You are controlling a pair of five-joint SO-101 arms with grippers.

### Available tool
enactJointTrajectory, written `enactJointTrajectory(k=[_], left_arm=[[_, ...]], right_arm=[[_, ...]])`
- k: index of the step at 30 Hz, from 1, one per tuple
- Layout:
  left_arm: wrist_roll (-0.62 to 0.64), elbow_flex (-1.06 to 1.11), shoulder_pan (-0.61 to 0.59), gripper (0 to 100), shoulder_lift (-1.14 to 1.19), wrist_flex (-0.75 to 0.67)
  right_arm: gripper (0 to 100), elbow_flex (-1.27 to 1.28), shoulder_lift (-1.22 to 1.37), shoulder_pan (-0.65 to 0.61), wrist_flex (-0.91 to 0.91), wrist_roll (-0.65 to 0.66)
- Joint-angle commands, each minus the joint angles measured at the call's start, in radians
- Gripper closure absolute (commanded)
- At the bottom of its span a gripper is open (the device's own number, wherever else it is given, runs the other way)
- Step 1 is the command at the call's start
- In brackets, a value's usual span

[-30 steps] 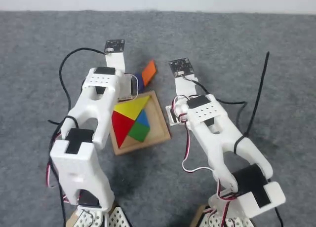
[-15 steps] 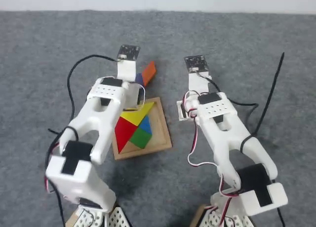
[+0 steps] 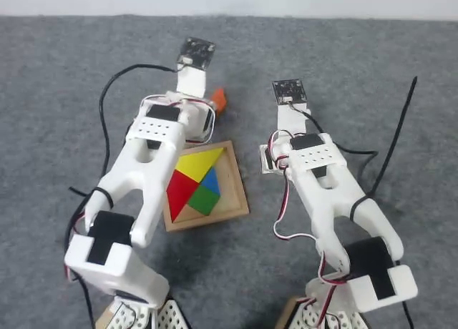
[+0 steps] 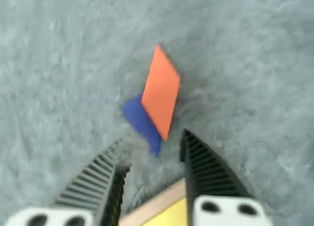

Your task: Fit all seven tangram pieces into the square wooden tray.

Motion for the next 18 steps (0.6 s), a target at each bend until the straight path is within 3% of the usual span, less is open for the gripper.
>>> enactJointTrajectory(k=[1,9,18], left_arm=[[-0.052,-0.104,0.032,81,-0.021,-0.003],[-0.137,-0.536,0.032,81,0.321,0.258],[-0.206,-0.978,0.021,80,0.626,0.457]], right_arm=[[98.9,-0.044,-0.008,0.013,-0.008,-0.011],[98.9,-0.044,-0.008,0.013,-0.008,-0.011],[98.9,-0.044,-0.008,0.015,-0.008,-0.011]])
